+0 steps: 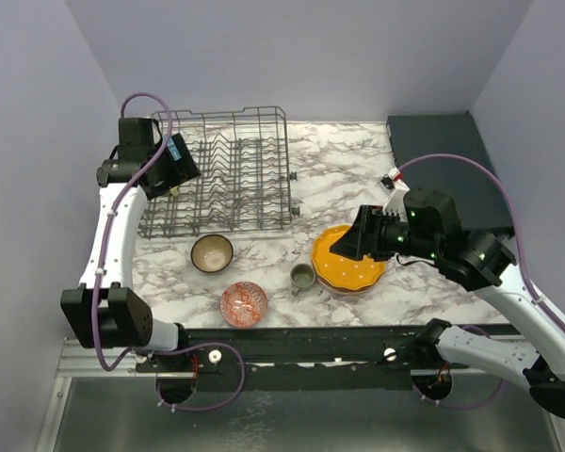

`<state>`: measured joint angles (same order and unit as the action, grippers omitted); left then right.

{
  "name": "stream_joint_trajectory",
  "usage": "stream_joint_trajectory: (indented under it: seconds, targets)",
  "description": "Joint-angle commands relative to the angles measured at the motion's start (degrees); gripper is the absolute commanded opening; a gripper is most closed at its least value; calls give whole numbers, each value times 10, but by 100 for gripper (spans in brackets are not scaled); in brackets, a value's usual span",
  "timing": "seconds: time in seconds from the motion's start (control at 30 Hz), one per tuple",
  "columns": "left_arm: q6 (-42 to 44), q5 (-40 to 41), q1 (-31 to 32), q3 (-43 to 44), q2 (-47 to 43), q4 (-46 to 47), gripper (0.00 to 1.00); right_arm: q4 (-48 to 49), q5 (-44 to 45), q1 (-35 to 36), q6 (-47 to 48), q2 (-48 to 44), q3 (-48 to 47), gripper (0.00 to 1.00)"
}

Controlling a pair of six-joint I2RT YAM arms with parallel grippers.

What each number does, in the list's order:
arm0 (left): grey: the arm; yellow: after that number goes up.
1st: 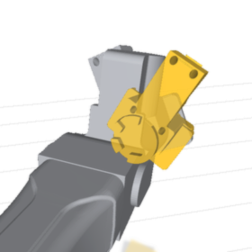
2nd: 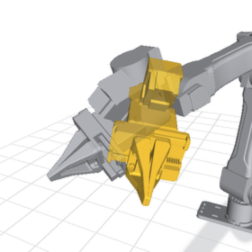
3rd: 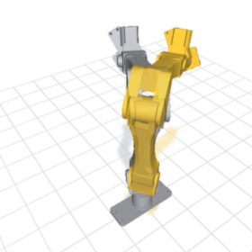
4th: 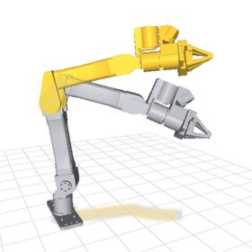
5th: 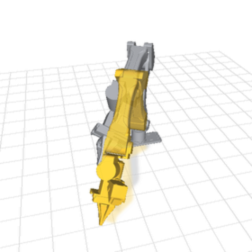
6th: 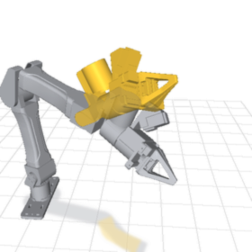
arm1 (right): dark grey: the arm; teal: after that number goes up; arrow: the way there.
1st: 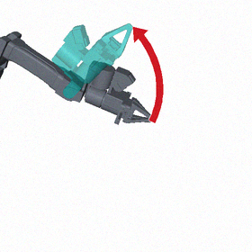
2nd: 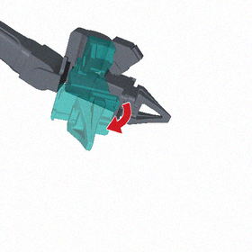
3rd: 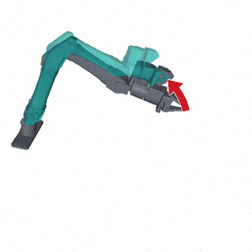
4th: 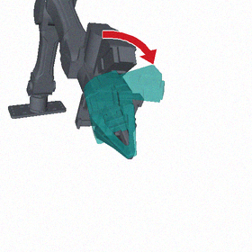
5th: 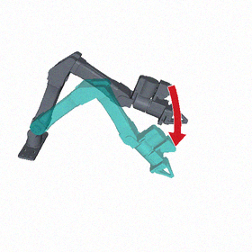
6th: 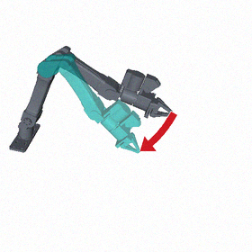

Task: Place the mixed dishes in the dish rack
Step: Turn the cup upside down in the dish rack, then pick up the cup at the center of the board.

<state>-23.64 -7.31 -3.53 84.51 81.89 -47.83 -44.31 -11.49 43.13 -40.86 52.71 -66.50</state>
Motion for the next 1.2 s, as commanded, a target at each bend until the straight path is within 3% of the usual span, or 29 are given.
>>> stream_joint_trajectory:
  seconds: [0.0,0.27,0.7,0.97,1.17]
  targets:
    - [-4,27,34,-44,-61,-7,95,-41,45,3,19,-5,-17,68]
    - [-55,46,94,-123,-148,-18,89,-36,51,3,32,12,-10,68]
    - [-75,59,99,-203,-206,-30,86,-39,94,3,57,110,-45,67]
    - [-80,22,99,-243,-221,-24,86,-41,91,3,63,157,-32,64]
    - [-54,-77,105,-263,-214,-22,86,-34,83,4,65,196,-1,60]
